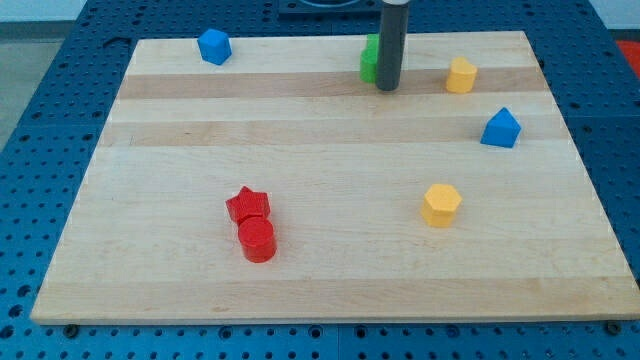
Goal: Move your arm closer to the green star
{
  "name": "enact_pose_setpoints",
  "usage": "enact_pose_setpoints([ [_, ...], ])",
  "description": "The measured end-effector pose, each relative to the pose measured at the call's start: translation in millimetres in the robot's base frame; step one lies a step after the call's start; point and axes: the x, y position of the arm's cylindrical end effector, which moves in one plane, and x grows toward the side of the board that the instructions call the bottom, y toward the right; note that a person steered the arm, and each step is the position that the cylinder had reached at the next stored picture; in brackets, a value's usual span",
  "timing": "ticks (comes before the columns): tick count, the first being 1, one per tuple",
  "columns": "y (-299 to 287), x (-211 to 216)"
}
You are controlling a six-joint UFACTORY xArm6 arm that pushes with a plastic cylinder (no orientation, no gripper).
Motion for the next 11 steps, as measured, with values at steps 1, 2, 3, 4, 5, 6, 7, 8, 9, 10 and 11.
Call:
enact_pose_setpoints([
  [1,12.3,1.8],
  [2,15.8,15.0],
  [3,16.3,19.5],
  [4,16.5,19.1],
  [5,16.5,-0.8],
  [6,16.5,-6.1],
  [7,16.5,-19.3],
  [8,18.0,-26.1],
  [9,22.5,-35.9],
  [10,29.0,-53.2],
  [11,45.7,-58.3],
])
